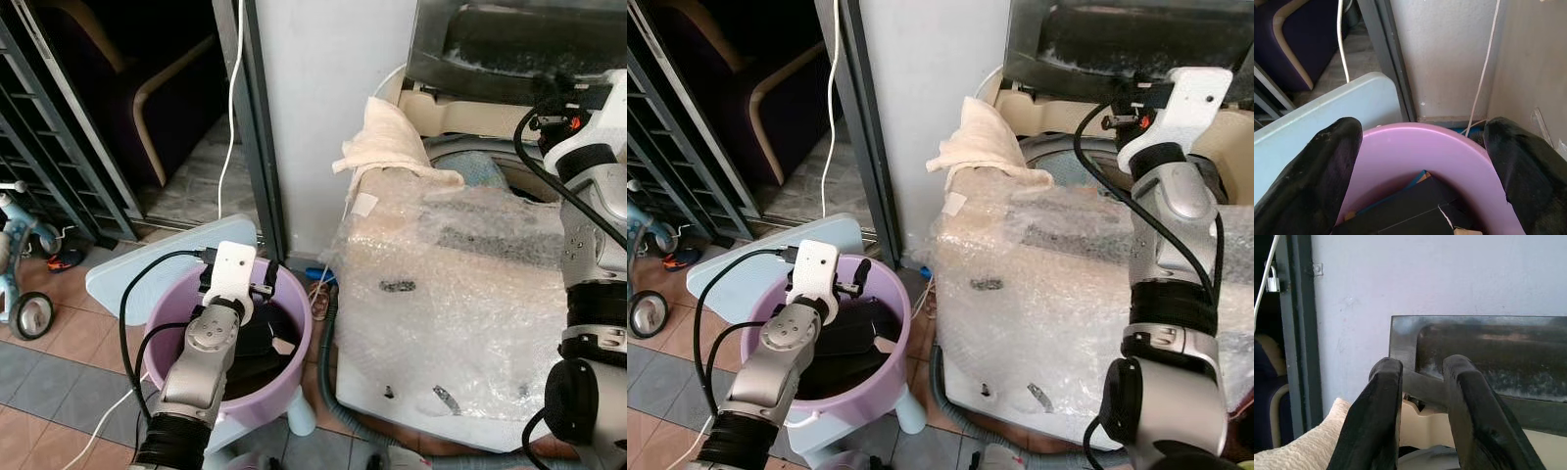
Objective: Clothes washing
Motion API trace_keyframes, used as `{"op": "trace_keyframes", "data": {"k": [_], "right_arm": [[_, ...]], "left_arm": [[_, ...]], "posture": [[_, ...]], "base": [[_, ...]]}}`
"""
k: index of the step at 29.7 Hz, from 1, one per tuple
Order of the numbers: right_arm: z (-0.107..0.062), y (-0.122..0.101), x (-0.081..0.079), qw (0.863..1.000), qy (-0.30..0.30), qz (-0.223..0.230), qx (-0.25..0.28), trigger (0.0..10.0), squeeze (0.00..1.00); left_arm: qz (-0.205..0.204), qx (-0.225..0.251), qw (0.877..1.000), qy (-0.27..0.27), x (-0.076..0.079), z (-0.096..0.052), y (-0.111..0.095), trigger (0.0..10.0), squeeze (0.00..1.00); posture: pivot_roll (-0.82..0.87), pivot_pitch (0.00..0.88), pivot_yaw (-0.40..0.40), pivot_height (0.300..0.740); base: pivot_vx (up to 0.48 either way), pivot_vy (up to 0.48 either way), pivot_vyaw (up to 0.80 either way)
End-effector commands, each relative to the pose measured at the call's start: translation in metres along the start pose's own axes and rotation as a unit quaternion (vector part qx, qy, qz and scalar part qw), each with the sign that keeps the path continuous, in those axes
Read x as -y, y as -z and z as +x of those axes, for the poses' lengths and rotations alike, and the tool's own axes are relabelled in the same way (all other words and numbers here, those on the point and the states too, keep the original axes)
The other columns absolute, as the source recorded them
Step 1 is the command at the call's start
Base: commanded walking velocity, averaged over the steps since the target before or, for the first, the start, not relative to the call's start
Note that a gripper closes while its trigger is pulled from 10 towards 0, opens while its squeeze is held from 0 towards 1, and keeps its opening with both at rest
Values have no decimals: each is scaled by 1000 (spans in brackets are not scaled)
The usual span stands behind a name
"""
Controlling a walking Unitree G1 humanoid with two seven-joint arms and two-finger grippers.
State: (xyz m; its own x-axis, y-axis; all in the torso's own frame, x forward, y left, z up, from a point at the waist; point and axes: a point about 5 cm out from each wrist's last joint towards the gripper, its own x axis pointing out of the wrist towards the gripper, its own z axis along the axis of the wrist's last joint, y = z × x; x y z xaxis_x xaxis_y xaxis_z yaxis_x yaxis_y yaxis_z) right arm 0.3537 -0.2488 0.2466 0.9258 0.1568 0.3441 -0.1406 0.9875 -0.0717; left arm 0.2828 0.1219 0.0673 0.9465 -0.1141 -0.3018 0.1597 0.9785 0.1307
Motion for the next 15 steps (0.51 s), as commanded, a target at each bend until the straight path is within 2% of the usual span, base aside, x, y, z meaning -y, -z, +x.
{"op": "trace_keyframes", "data": {"k": [1,2,6,7,8,9,10,11,13,14,15], "right_arm": [[1,1,-13,999,-36,-6,-7,10000,1000],[1,1,-13,999,-36,-6,-7,10000,1000],[2,15,-35,997,-64,17,-35,10000,1000],[2,29,-47,994,-83,8,-73,10000,1000],[2,29,-47,994,-83,8,-73,10000,1000],[2,37,-55,991,-96,3,-93,10000,1000],[6,55,-75,986,-107,-5,-126,10000,1000],[7,59,-81,985,-109,-5,-135,10000,1000],[19,71,-110,982,-104,23,-155,10000,1000],[23,73,-117,981,-102,30,-161,10000,1000],[23,73,-117,981,-102,30,-161,10000,1000]], "left_arm": [[0,3,1000,-5,-3,-1,-2,10000,0],[0,3,1000,-5,-3,-1,-2,10000,0],[2,1,1000,0,0,-4,-1,10000,0],[2,-1,1000,1,0,-5,0,10000,0],[2,-1,1000,1,0,-5,0,10000,0],[2,-2,1000,2,0,-6,1,10000,0],[2,-4,1000,3,0,-6,1,10000,0],[3,-5,1000,4,0,-7,1,10000,0],[7,-5,1000,7,0,-8,1,10000,0],[8,-5,1000,7,0,-9,1,10000,0],[8,-5,1000,7,0,-9,1,10000,0]], "posture": [[-82,0,37,740],[-82,0,37,740],[-72,0,39,740],[-65,0,40,740],[-65,0,40,740],[-64,0,41,740],[-56,0,44,740],[-53,0,45,740],[-26,0,38,740],[-21,0,36,740],[-21,0,36,740]], "base": [[0,0,0],[0,0,0],[0,0,0],[0,0,0],[0,0,0],[0,0,0],[0,0,0],[0,0,0],[0,0,0],[0,0,0],[0,0,0]]}}
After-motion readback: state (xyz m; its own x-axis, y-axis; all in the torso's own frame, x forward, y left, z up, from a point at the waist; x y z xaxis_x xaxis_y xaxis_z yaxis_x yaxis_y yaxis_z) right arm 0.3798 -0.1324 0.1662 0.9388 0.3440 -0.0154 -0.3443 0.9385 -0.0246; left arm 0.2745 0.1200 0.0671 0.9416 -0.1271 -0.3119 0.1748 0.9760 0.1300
